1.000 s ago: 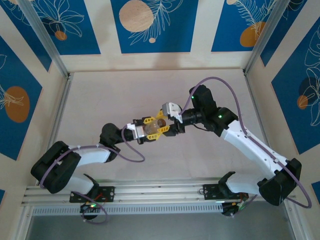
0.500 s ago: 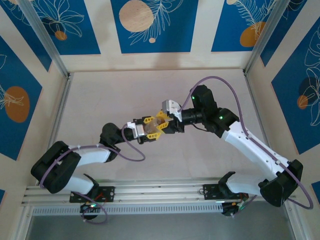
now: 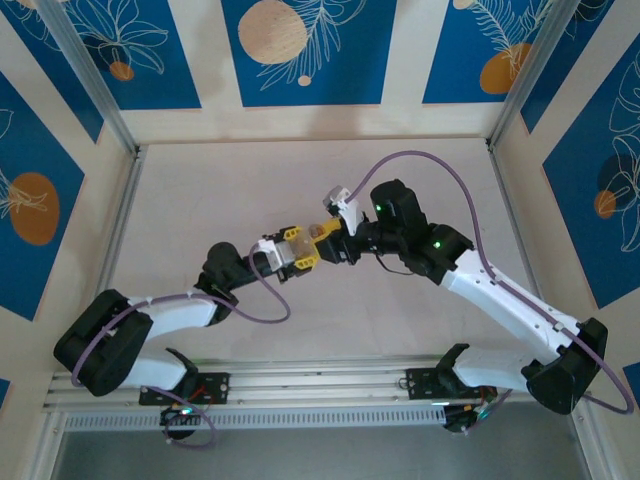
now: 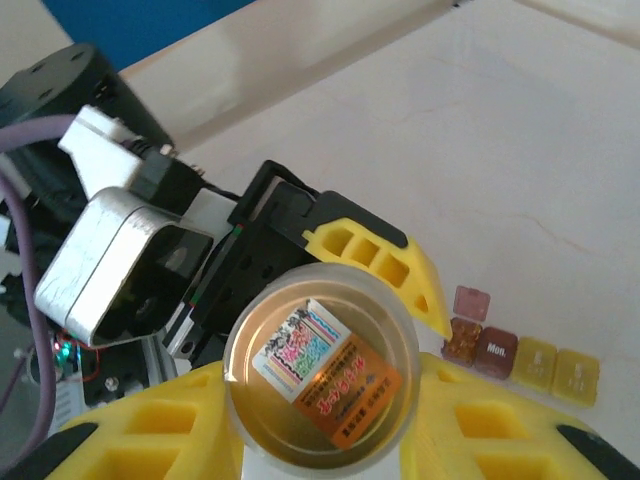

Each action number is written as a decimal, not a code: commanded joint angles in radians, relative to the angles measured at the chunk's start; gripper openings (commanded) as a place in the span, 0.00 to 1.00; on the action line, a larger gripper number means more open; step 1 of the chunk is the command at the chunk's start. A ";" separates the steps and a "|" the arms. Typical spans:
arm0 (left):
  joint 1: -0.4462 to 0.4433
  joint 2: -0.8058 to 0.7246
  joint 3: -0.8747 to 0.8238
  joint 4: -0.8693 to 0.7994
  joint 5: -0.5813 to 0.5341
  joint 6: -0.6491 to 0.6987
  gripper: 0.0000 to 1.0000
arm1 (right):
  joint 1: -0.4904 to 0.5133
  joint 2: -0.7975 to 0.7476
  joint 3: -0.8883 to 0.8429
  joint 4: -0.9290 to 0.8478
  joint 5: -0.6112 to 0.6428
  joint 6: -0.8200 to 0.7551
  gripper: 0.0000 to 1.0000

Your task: Sort the pills into containers

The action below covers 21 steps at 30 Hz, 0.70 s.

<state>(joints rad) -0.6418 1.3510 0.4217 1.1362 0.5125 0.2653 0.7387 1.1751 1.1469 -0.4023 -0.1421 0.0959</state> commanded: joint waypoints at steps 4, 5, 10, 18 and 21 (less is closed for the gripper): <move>-0.017 -0.005 -0.001 0.109 -0.053 0.098 0.00 | 0.003 0.035 0.092 -0.038 0.106 0.227 0.61; -0.015 -0.004 -0.003 0.106 -0.056 0.098 0.00 | 0.003 0.038 0.109 -0.054 0.106 0.237 0.65; -0.015 0.027 -0.004 0.133 -0.068 0.094 0.00 | 0.018 0.073 0.160 -0.082 0.091 0.243 0.76; -0.016 0.038 -0.008 0.142 -0.087 0.113 0.00 | 0.040 0.164 0.210 -0.159 0.168 0.263 0.75; -0.015 0.038 -0.008 0.140 -0.093 0.120 0.00 | 0.042 0.186 0.216 -0.175 0.166 0.284 0.73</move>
<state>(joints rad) -0.6510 1.3911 0.4175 1.2247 0.4309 0.3595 0.7727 1.3479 1.3403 -0.5289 -0.0029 0.3454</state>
